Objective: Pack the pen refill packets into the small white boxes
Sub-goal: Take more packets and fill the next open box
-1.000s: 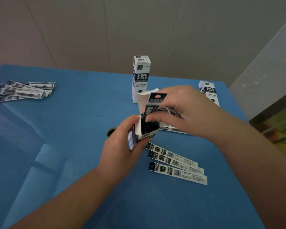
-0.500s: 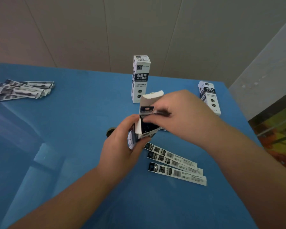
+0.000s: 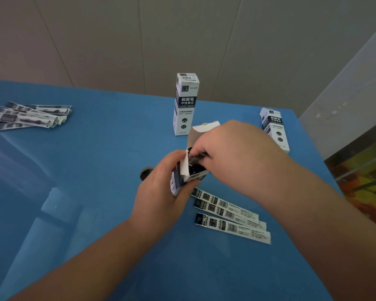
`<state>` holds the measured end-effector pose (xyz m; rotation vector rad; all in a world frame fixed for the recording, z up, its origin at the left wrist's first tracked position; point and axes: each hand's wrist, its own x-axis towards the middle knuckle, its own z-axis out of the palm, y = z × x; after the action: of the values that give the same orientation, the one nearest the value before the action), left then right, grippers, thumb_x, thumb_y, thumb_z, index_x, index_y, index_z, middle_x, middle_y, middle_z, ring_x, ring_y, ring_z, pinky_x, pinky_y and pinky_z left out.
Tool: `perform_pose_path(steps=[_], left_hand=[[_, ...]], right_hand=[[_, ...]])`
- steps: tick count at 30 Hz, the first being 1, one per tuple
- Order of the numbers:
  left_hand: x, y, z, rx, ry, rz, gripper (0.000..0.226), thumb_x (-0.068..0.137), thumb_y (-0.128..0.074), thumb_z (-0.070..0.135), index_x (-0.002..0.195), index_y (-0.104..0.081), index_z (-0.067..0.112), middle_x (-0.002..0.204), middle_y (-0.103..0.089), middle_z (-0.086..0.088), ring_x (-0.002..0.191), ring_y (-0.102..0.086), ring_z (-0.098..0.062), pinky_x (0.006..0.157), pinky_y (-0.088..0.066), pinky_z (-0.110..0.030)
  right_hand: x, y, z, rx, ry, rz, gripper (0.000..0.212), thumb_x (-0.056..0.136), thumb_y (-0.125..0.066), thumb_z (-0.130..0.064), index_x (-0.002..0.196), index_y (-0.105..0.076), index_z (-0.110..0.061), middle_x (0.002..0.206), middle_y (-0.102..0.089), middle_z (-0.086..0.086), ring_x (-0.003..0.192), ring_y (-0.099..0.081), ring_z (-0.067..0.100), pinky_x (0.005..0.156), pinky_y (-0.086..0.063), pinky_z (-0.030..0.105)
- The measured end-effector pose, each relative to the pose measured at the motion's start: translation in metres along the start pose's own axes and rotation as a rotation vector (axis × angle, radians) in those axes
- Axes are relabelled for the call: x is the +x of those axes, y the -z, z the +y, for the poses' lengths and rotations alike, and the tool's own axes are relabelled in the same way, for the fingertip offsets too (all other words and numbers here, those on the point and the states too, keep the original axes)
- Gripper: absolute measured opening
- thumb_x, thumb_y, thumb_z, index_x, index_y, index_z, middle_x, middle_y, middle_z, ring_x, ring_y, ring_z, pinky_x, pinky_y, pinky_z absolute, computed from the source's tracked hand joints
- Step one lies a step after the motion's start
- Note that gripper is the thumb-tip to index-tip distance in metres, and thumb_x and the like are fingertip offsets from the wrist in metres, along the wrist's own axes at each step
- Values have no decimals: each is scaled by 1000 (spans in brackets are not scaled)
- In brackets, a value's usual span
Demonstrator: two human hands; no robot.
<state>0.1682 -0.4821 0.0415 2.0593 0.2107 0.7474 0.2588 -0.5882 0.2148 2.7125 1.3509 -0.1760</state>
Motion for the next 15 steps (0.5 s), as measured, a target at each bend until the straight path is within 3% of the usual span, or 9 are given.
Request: perform_pose_path(steps=[3,7,11,15], left_hand=[[-2,0,0,4,-7,-3,58,86,-66,51,137,-39,45,126,-53,44,116,-54,18,91,-45,-5],[-5,-1,-2,34,-32,-6,56,87,-72,41,136,-45,39,123,-49,50,111,-46,28,86,-41,-1],[-2,-3,8,41,-60,-18,52,87,-66,44,134,-44,41,122,-47,51,110,-48,23,87,-34,4],[-1,-1,7,41,-27,-10,62,85,-77,40,133,-38,47,119,-45,56,109,-43,32,88,-32,6]], right_hand=[[-4,-3,4,-2,-13,35,21,99,-53,-40,88,-68,-30,72,-56,-7,67,-53,12,48,-30,26],[6,-25,4,-144,-25,126,22,90,-58,-28,69,-51,-22,60,-45,-5,51,-46,15,45,-26,26],[29,-33,-4,-165,-170,-50,27,75,-65,-9,59,-45,-15,49,-44,1,43,-44,16,48,-38,25],[31,-28,-5,-155,-151,-130,30,85,-63,-9,61,-44,-16,54,-48,1,46,-46,17,58,-51,30]])
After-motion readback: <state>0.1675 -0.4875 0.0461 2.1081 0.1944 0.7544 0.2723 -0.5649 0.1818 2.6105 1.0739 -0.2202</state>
